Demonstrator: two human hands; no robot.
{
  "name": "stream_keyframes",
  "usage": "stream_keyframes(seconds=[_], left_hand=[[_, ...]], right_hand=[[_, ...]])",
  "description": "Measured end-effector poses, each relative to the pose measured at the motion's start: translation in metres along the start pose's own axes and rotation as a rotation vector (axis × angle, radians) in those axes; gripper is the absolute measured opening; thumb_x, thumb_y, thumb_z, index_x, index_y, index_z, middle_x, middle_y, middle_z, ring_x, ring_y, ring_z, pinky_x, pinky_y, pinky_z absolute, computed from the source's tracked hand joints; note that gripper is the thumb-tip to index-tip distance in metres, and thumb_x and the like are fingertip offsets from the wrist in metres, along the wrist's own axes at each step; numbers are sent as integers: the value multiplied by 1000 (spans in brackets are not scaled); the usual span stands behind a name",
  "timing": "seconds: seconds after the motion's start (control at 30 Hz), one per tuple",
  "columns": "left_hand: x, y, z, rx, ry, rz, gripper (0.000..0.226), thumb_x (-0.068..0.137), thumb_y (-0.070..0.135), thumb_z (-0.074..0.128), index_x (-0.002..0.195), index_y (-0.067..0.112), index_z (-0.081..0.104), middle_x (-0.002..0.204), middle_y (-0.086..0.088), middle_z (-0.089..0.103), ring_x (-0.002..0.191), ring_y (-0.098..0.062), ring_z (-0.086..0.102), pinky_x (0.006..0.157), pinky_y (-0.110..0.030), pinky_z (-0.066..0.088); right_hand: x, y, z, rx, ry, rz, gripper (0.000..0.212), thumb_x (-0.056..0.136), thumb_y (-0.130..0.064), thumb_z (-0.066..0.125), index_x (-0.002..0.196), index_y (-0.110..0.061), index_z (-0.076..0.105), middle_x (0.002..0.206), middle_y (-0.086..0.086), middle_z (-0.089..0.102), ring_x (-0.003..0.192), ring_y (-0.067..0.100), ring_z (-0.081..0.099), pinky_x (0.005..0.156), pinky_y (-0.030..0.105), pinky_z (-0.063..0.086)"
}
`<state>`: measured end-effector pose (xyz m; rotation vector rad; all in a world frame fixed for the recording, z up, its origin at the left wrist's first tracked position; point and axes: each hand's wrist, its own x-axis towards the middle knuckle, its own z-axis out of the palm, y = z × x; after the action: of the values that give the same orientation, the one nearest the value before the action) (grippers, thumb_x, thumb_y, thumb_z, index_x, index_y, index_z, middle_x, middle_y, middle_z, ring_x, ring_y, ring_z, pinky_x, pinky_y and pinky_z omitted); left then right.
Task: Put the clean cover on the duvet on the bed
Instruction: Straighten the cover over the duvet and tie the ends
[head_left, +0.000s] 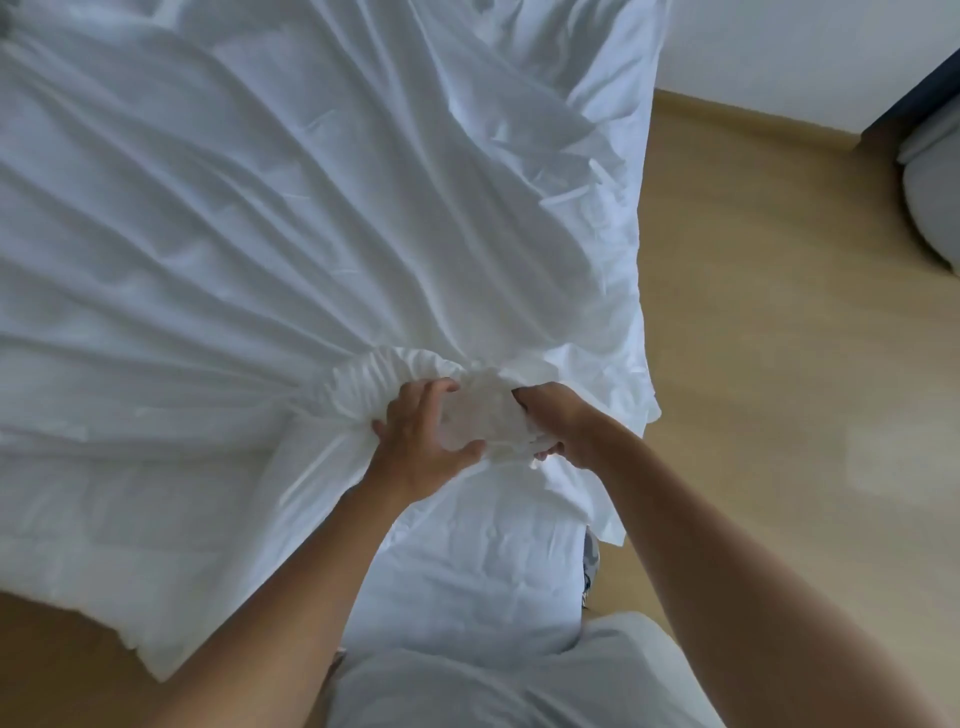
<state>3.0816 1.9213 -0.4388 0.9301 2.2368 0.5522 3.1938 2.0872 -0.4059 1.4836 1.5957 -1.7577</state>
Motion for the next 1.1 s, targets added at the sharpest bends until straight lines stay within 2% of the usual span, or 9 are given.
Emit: stream_keyframes(seconds=[0.13, 0.27, 0.37, 0.43, 0.57, 0.67, 0.83, 0.97, 1.1], left_hand=[[30, 5, -18, -45, 55, 72, 44, 82, 25, 75, 124, 21, 63, 137, -4, 48, 126, -30, 50, 103, -49, 43], [56, -15, -43, -152, 87, -48, 17, 85, 2, 48, 89, 16, 57, 110, -14, 58, 101, -38, 57, 86, -43, 50], [63, -31, -43, -158, 108, -106, 14, 85, 4, 48, 75, 12, 45, 87, -10, 58, 82, -35, 52, 64, -36, 37], [64, -37, -36, -170, 110, -131, 19, 84, 3, 46, 70, 13, 39, 74, -5, 50, 74, -31, 46, 55, -36, 31], [69, -39, -24, -110, 57, -131, 17, 88, 9, 54, 74, 15, 48, 90, -9, 56, 81, -32, 53, 62, -33, 32], [69, -41, -23, -101, -20, -132, 13, 87, 16, 63, 100, 17, 63, 113, -7, 56, 100, -26, 57, 80, -27, 39], [50, -35, -39, -153, -85, -129, 62, 78, 41, 80, 132, 28, 53, 127, 4, 44, 108, -11, 48, 93, -28, 40], [31, -23, -52, -195, 106, -183, 46, 83, 32, 74, 124, 20, 56, 128, -5, 50, 113, -24, 56, 94, -29, 43], [18, -21, -69, -312, 122, -239, 42, 84, 21, 71, 123, 12, 56, 125, -9, 55, 108, -27, 59, 90, -35, 48]], right_hand=[[-12, -37, 34, -51, 46, -202, 15, 72, -25, 60, 60, -19, 54, 48, -5, 49, 44, 17, 41, 42, 23, 30], [-9, -25, 80, -174, 513, -369, 16, 72, -13, 56, 74, -28, 54, 61, -14, 53, 55, 9, 48, 50, 24, 38], [1, 25, 103, -129, 927, -149, 25, 81, -10, 56, 102, -22, 51, 102, -1, 57, 92, 24, 52, 69, 35, 43], [10, 56, 113, 90, 974, 81, 22, 86, -18, 58, 106, -18, 49, 112, 5, 52, 104, 29, 50, 77, 38, 40], [34, 61, 109, 724, 923, 242, 18, 90, -18, 53, 107, -22, 51, 106, 3, 57, 90, 26, 57, 76, 35, 46], [44, 49, 88, 952, 828, 183, 22, 91, -11, 44, 97, -16, 65, 90, -1, 62, 82, 22, 58, 65, 27, 46], [12, 54, 50, 763, 443, 74, 38, 88, 0, 38, 89, -19, 71, 89, 6, 62, 81, 20, 54, 69, 35, 50], [-14, 24, 37, 455, 28, 88, 31, 92, 2, 42, 105, -7, 69, 96, 9, 69, 78, 20, 68, 73, 33, 59], [-26, -19, 33, 329, -381, -5, 26, 99, -8, 53, 122, -4, 63, 112, 11, 69, 104, 26, 66, 100, 40, 51]])
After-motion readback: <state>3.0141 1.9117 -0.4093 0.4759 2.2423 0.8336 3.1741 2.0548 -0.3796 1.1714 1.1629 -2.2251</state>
